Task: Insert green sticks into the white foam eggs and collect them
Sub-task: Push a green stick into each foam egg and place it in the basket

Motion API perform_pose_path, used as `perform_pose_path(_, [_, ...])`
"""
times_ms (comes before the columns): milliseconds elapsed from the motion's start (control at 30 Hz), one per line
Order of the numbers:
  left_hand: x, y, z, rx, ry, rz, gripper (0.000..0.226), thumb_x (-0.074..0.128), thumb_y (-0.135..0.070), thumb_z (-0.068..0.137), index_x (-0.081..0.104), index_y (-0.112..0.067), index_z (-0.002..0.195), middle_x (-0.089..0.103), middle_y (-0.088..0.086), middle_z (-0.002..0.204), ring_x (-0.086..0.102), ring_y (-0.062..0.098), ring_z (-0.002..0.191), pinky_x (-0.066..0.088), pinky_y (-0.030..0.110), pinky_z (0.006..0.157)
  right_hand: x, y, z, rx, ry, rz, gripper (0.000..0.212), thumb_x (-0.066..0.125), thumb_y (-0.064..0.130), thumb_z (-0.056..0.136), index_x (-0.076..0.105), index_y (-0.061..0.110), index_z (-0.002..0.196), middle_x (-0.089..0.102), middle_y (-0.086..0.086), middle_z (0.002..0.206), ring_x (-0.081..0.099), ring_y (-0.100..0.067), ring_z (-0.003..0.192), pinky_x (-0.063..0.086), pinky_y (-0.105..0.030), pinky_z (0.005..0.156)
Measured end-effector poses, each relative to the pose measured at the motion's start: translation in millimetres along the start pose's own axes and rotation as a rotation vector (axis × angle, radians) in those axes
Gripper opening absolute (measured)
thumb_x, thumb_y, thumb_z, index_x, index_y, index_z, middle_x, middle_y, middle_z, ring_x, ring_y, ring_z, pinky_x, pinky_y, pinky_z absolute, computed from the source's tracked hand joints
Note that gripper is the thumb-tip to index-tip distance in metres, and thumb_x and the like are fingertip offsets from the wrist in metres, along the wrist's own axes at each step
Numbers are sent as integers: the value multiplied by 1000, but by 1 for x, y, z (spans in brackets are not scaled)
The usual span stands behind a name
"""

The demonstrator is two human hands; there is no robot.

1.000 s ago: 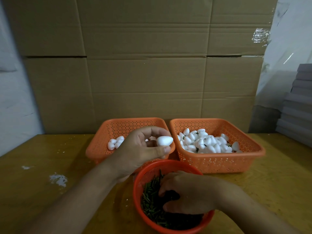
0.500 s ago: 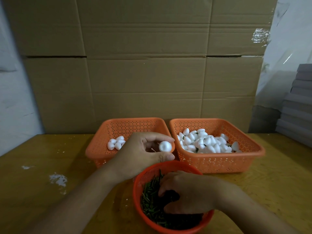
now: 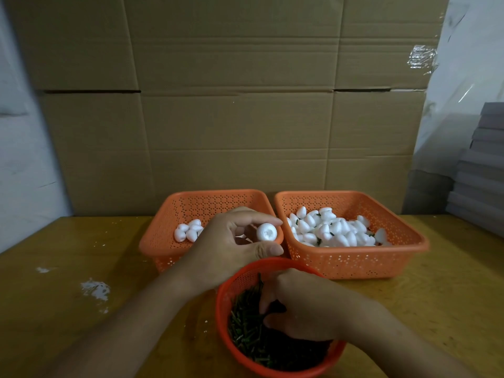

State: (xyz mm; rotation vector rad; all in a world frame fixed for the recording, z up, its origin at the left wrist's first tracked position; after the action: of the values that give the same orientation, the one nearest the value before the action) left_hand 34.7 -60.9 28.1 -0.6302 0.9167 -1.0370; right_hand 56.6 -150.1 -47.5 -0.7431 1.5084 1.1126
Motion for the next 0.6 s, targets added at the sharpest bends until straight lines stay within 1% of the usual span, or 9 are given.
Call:
perform_pose_path(100, [0,1,0,-1,12,4,33,82,-33,72,76,-32,104,69,7,108,70,25,100,56,42,91,-3,1,0,-5,-27,3,17,64,31,91,70,28,107,68,14,107,61,-4,95,50,-23,82])
perform_pose_path(233, [1,3,1,-5,22,17,30,80,-35,75,76,-31,104,70,6,108,70,23,101,56,41,91,-5,0,0,-1,-57,19,18,65,32,91,70,29,107,68,15,106,60,-2,94,47,-17,80])
perform_pose_path(333, [0,6,0,-12,18,23,26,80,-37,78,76,-29,102,72,3,106,70,21,101,56,40,90,-10,-3,0,27,-98,26,16,63,33,92,70,29,106,69,14,104,62,-5,95,51,-27,85])
perform_pose_path(400, [0,8,0,-29,17,10,25,80,-36,79,76,-26,102,75,0,105,71,18,101,57,36,91,-15,-7,-1,54,-147,35,12,60,29,93,71,28,98,69,13,93,63,-6,88,53,-32,82])
perform_pose_path(433, [0,9,1,-36,17,3,25,80,-36,79,76,-25,102,76,-1,104,71,16,100,57,33,90,-19,-8,-1,64,-174,44,11,60,27,93,71,28,94,69,13,88,63,-5,83,53,-33,80])
perform_pose_path(467, [0,10,1,-43,19,-7,26,80,-36,79,76,-23,101,76,-1,103,72,15,98,58,30,88,-22,-10,-1,74,-194,63,12,60,26,92,72,27,92,70,13,86,63,-4,81,53,-31,78])
perform_pose_path(533, [0,12,2,-62,20,-38,26,77,-33,78,76,-21,101,77,1,97,73,11,88,58,24,79,-28,-14,-2,89,-229,150,13,63,22,92,76,25,89,71,15,80,63,0,75,50,-20,72])
perform_pose_path(567, [-1,14,3,-76,15,-57,27,76,-32,78,76,-19,101,77,2,92,72,10,81,58,22,74,-33,-17,-2,99,-252,228,14,65,20,91,77,23,86,70,14,75,63,1,70,47,-15,67])
perform_pose_path(600, [-3,16,3,-89,6,-73,27,75,-31,78,76,-18,101,76,3,86,70,9,75,57,21,71,-37,-20,-3,121,-278,324,15,66,18,92,77,22,83,71,12,71,63,0,65,47,-15,62])
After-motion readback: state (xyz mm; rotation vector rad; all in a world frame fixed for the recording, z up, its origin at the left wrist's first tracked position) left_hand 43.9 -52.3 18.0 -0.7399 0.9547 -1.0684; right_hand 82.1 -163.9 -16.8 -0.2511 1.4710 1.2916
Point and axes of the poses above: each hand's wrist, its own z-axis towards the middle knuckle, its own x-axis out of the palm, y = z × x, the point moved 9 cm from there along z, towards the middle knuckle
